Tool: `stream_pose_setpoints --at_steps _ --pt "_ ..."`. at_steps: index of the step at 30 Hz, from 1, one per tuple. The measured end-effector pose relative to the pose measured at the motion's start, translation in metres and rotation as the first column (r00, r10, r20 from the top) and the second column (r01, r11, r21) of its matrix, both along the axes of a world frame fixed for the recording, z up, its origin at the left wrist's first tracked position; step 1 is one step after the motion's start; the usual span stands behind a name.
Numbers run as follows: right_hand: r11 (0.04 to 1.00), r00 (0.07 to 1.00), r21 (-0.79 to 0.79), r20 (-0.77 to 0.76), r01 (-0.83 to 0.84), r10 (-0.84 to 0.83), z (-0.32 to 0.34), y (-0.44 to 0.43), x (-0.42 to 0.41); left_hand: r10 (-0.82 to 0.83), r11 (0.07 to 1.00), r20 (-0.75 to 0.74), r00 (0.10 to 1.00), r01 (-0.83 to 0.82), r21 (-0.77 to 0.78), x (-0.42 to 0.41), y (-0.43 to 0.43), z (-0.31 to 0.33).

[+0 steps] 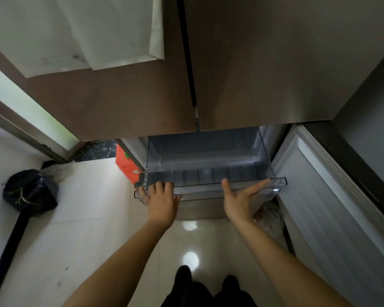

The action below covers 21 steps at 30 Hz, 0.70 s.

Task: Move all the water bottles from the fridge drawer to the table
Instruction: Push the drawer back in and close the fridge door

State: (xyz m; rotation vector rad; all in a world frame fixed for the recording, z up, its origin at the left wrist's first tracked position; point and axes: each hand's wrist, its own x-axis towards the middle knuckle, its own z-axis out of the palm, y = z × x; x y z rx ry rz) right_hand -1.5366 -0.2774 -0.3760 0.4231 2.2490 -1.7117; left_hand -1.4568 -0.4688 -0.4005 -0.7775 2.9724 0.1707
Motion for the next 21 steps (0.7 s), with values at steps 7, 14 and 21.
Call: stream_pose_setpoints --at_steps 7,14,21 --pt "0.996 0.996 -0.030 0.030 0.088 -0.088 0.006 0.001 -0.026 -0.021 1.000 0.081 0.997 0.021 -0.007 -0.041 -0.026 0.007" --pt "0.998 0.997 0.012 0.062 -0.055 0.054 0.012 -0.008 -0.050 -0.006 0.997 -0.143 0.990 0.018 0.081 -0.053 -0.037 0.006" --pt "0.998 1.000 0.070 -0.030 0.007 -0.005 -0.008 -0.016 -0.041 0.468 0.762 -0.245 0.849 -0.248 0.599 -0.017 0.023 -0.013"
